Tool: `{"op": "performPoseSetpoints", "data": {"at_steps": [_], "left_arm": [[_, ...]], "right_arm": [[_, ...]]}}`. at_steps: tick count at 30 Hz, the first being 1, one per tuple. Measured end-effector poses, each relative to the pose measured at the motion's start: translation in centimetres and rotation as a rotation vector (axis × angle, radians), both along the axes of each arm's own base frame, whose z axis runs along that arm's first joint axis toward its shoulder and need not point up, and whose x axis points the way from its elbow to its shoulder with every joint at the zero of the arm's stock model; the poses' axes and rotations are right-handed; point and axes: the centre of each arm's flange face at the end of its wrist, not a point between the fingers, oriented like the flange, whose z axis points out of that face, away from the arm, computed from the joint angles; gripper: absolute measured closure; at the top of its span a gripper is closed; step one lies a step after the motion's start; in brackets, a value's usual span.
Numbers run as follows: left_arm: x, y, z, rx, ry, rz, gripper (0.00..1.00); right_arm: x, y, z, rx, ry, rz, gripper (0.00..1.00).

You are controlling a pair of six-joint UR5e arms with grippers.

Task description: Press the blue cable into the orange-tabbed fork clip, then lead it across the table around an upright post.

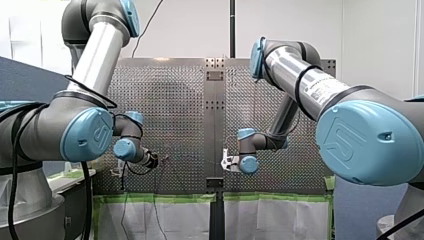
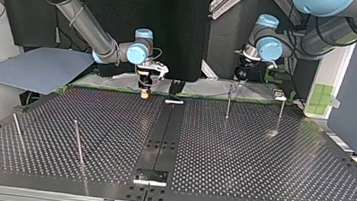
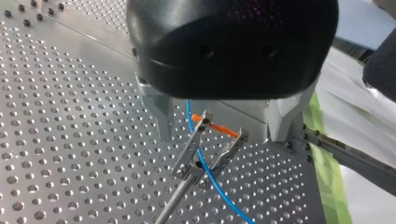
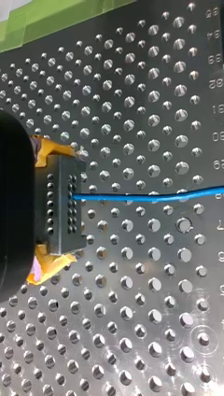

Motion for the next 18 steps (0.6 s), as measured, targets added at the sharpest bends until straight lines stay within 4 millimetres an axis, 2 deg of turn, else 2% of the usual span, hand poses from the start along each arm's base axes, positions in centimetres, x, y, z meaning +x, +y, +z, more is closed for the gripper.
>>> {"op": "performPoseSetpoints", "data": {"at_steps": [9, 18], "left_arm": [[-0.1, -0.2, 0.0, 0.018, -0.005, -0.014, 0.0], [-0.7, -1.8, 0.0, 0.092, -0.021, -0.089, 0.0]], "right_arm": [[-0.1, 0.0, -0.2, 0.004, 0.002, -0.001, 1.0], [-0.1, 0.2, -0.4, 0.013, 0.014, 0.002, 1.0]]}}
